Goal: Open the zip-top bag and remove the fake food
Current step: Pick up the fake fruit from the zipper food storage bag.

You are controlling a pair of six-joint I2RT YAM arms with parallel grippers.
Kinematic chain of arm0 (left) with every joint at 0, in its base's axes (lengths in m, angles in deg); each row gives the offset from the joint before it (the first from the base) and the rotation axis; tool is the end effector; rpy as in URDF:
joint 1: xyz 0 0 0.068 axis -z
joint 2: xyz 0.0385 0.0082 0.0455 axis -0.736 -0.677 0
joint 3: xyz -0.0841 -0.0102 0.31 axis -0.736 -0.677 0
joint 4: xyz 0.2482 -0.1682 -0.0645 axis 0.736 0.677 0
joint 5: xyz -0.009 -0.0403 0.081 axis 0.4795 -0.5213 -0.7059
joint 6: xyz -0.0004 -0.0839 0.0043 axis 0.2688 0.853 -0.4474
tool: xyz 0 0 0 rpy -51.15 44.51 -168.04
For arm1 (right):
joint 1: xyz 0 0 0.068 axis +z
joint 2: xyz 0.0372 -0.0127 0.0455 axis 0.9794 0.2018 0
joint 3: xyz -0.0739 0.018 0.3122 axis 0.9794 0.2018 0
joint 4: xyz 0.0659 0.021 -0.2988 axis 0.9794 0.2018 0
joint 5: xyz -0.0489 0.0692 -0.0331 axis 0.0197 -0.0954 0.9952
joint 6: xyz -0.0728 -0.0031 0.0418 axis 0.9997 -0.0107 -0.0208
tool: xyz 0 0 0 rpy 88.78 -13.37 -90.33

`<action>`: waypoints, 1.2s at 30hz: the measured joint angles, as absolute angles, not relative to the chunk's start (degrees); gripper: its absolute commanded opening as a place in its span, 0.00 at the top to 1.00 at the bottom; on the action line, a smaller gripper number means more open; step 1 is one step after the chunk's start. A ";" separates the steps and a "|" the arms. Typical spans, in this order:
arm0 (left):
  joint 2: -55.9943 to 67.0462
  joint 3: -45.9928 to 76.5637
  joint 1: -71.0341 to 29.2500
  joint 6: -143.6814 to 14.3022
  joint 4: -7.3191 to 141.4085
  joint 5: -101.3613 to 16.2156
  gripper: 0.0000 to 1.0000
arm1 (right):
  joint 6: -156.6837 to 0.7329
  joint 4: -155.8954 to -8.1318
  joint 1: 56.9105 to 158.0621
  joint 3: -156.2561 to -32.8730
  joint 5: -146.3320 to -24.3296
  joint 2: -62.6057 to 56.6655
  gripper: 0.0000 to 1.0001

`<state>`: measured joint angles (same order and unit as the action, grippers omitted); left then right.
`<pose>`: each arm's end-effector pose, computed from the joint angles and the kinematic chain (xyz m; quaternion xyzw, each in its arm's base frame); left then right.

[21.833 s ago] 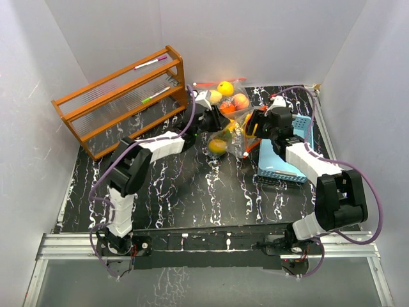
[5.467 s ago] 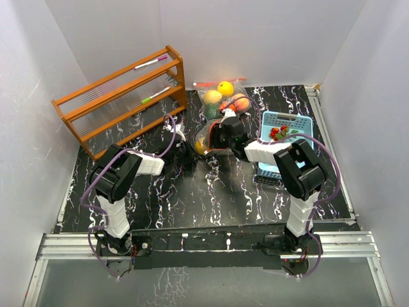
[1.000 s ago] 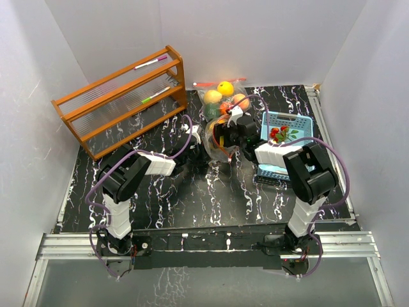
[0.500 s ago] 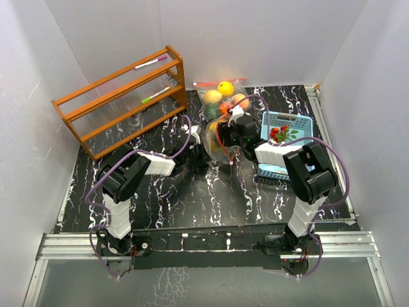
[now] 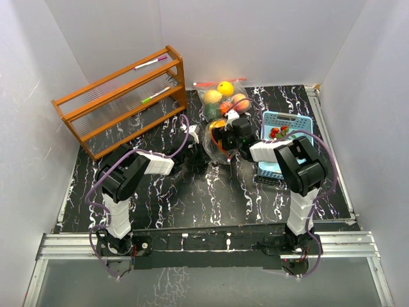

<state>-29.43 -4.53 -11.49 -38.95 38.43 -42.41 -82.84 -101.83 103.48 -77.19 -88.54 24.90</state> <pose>0.3709 -0.2819 0.1239 0.0277 0.8521 -0.3598 0.3791 0.4275 0.2157 0.1455 -0.1476 0.8571 0.2319 0.4358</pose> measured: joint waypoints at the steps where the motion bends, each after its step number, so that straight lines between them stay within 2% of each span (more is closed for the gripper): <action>1: -29.43 -4.53 -11.56 -38.95 38.43 -42.41 1.00 | -82.84 -101.66 103.48 -77.28 -88.63 25.86 0.19; 4: -29.43 -4.53 -11.64 -38.95 38.43 -42.41 1.00 | -82.67 -101.13 103.48 -77.43 -88.61 27.08 0.38; 7: -29.43 -4.53 -11.67 -38.93 38.43 -42.39 1.00 | -82.93 -100.83 103.48 -77.43 -88.54 27.02 0.45; 13: -29.43 -4.55 -12.08 -38.16 38.36 -41.71 1.00 | -82.82 -99.08 103.48 -77.28 -87.97 24.76 0.45; 23: -29.50 -6.97 -17.37 -33.22 34.93 -36.79 1.00 | -81.47 -92.15 103.48 -77.80 -85.85 9.88 0.45; 36: -29.61 -7.06 -19.21 -31.34 34.87 -35.59 1.00 | -79.74 -80.83 103.02 -78.06 -84.50 -0.15 0.44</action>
<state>-29.61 -7.06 -19.21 -31.34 34.87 -35.59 -79.74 -80.83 103.02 -78.06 -84.50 -0.15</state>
